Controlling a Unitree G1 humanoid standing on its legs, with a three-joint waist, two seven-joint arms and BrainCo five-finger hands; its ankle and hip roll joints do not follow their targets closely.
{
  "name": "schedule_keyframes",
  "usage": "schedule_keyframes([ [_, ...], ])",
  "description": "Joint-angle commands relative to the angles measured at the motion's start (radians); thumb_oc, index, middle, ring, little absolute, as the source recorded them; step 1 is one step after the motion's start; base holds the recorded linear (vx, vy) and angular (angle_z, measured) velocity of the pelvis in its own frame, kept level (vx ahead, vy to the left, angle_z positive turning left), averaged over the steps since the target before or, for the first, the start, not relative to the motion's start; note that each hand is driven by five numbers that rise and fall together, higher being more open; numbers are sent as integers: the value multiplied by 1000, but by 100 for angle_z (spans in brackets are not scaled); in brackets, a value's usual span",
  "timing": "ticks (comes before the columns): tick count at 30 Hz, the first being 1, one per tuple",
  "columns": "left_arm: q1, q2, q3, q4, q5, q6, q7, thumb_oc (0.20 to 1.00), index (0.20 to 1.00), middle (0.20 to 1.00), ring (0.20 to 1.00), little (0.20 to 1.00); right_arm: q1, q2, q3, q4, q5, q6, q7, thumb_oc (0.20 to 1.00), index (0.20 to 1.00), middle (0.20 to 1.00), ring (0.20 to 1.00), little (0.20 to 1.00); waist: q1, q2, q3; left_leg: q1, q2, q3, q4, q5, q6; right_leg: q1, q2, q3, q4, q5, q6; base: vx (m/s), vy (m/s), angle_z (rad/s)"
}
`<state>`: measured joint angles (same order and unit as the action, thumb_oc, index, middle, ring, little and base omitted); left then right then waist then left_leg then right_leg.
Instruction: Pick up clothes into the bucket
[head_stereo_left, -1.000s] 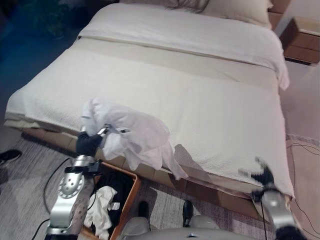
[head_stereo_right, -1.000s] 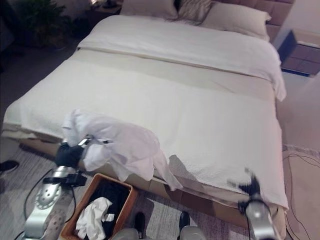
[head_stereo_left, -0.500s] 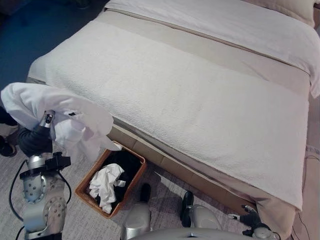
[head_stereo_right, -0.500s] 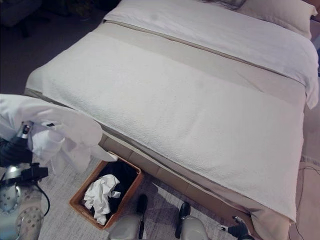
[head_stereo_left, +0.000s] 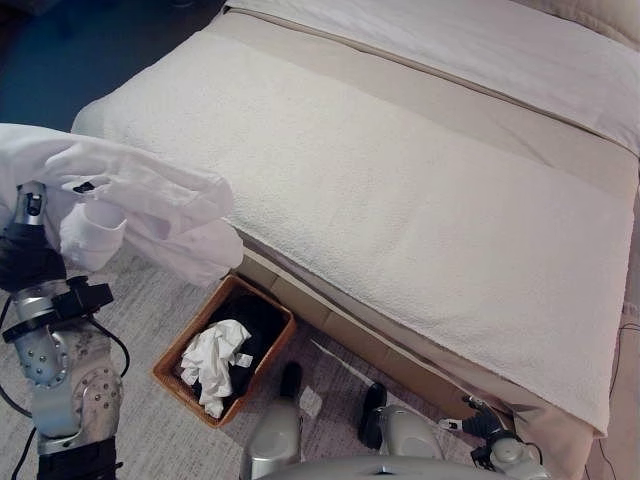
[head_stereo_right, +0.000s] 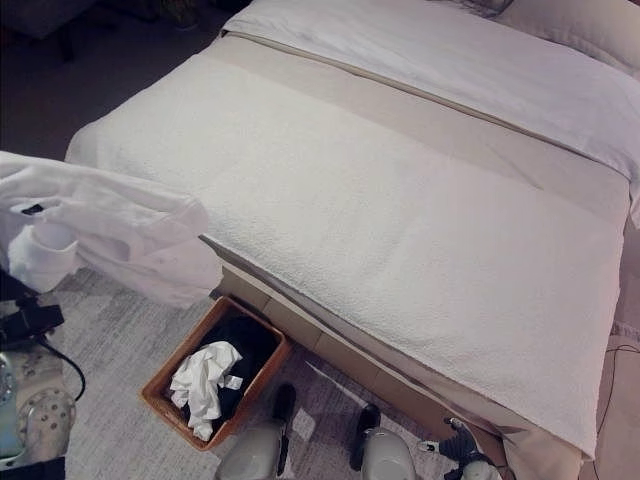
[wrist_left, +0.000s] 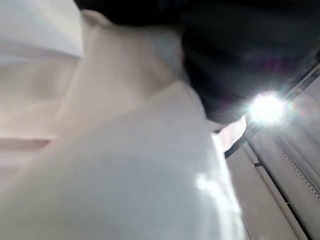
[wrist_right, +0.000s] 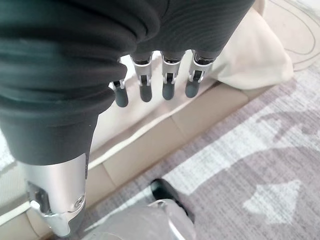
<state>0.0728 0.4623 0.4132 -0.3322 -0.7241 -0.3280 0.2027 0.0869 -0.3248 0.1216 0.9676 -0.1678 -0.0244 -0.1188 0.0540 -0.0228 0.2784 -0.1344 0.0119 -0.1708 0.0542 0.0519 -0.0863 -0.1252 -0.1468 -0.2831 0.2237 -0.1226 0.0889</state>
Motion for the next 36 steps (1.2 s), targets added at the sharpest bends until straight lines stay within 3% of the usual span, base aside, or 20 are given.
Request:
schedule_keyframes([
  [1, -20, 72, 76, -91, 29, -109, 11, 200, 200, 200, 200, 200, -17, -11, 53, 34, -14, -24, -13, 1000, 1000, 1000, 1000, 1000, -2, -29, -37, -43, -37, -32, 90, -84, 4, 68, -51, -14, -92, 53, 46, 0, 0, 0],
  [10, 40, 25, 61, -52, 44, -86, -3, 200, 200, 200, 200, 200, -18, -15, 45, 32, -15, -27, -16, 1000, 1000, 1000, 1000, 1000, 10, -31, -30, -51, -44, -45, 99, -86, 6, 71, -57, -21, -90, 50, 45, -11, 3, 9],
  [17, 89, 1, -1, -54, -27, -37, -126, 200, 200, 200, 200, 200, -11, -30, 28, 11, -17, -33, -9, 1000, 1000, 1000, 1000, 1000, 22, -25, -21, -60, -53, -67, 106, -81, 7, 72, -66, -34, -74, 44, 41, -14, 2, 11],
  [27, 153, 9, -72, -13, -78, 22, -197, 200, 200, 200, 200, 200, -15, -41, 27, -6, -27, -37, -5, 1000, 1000, 1000, 1000, 1000, 27, -16, -10, -71, -55, -85, 109, -73, 7, 64, -69, -46, -63, 43, 38, -16, -2, 9],
  [30, 192, 16, -104, 38, -77, 50, -214, 200, 200, 200, 200, 200, -23, -48, 29, -12, -27, -40, -5, 1000, 1000, 1000, 1000, 1000, 27, -15, 0, -75, -52, -83, 114, -71, 8, 57, -66, -43, -60, 44, 37, 0, 0, 0],
  [36, 225, 20, -161, 276, 80, 101, -165, 200, 200, 200, 200, 200, -17, -75, 19, -73, -14, -46, -11, 1000, 1000, 1000, 1000, 1000, 12, -21, 35, -92, -42, -65, 123, -66, 12, 21, -59, -17, -45, 49, 39, -14, 5, -2],
])
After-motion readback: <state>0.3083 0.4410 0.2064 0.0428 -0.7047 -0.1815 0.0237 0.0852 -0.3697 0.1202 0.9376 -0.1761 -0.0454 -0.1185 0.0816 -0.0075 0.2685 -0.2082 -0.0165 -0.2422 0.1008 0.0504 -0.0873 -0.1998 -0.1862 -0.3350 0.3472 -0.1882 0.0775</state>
